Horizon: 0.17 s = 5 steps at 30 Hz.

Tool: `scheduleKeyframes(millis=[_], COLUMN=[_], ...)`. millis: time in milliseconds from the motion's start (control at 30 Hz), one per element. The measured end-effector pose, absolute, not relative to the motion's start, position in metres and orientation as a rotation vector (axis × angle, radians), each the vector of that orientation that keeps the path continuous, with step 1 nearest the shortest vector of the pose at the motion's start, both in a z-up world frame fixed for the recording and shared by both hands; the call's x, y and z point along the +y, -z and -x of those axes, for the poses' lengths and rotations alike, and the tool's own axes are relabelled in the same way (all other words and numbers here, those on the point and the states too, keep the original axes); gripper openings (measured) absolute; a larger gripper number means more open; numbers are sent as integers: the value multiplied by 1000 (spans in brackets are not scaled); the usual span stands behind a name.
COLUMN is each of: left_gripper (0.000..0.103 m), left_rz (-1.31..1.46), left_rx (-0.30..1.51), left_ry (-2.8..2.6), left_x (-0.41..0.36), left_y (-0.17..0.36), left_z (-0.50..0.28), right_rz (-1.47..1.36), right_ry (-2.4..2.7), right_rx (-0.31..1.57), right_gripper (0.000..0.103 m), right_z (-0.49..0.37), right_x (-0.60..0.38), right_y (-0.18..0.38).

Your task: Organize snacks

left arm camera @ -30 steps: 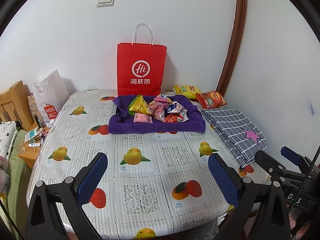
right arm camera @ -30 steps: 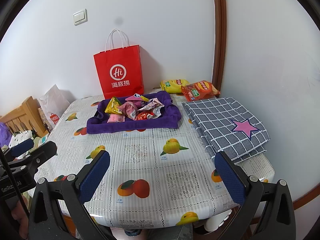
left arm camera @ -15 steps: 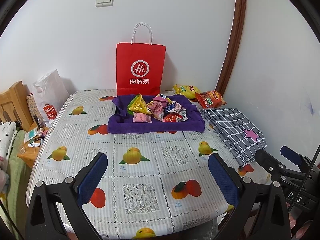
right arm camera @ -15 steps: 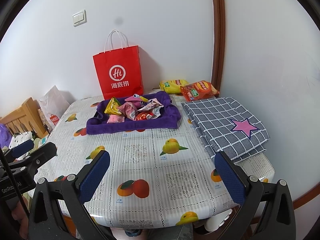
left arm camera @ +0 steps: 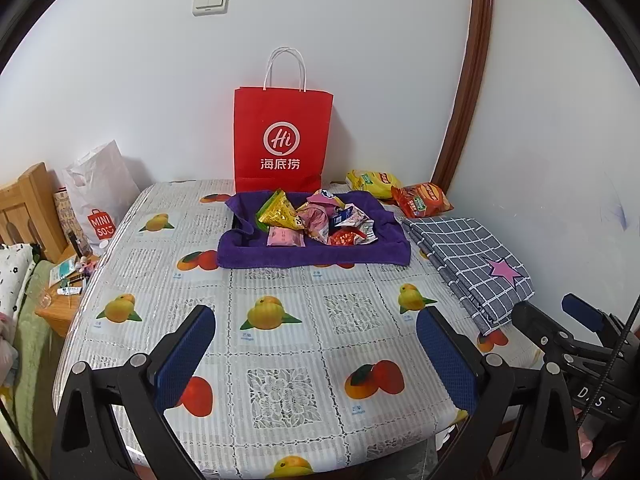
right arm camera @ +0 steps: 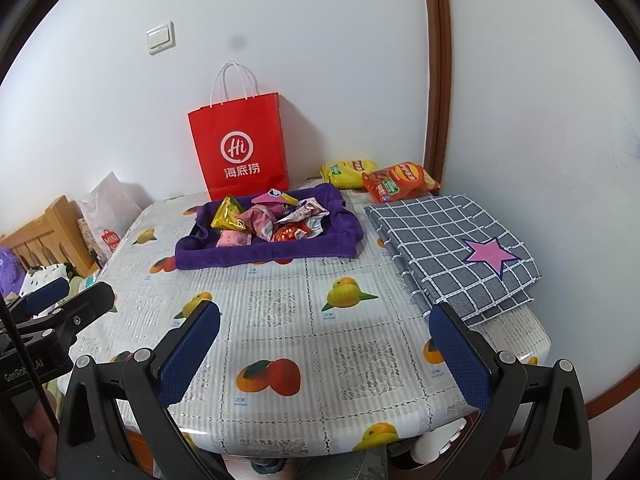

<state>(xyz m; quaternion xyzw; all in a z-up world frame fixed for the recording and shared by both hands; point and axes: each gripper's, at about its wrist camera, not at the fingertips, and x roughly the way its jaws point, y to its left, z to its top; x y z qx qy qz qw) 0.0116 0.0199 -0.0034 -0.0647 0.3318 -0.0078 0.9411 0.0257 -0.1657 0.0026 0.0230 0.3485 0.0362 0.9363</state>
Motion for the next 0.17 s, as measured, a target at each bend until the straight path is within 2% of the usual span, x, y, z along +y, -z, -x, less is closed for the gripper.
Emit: scheduleKeyframes(millis=[167], left_gripper=[102], left_rz=[130], left_rx=[674], left_ry=[13], left_x=[22], left_y=[2], left_z=[-13], right_rz=[-53], right_ry=[-75], right_rx=[711], right_gripper=[103], right_z=[-26], right_x=[-162], right_y=[-1])
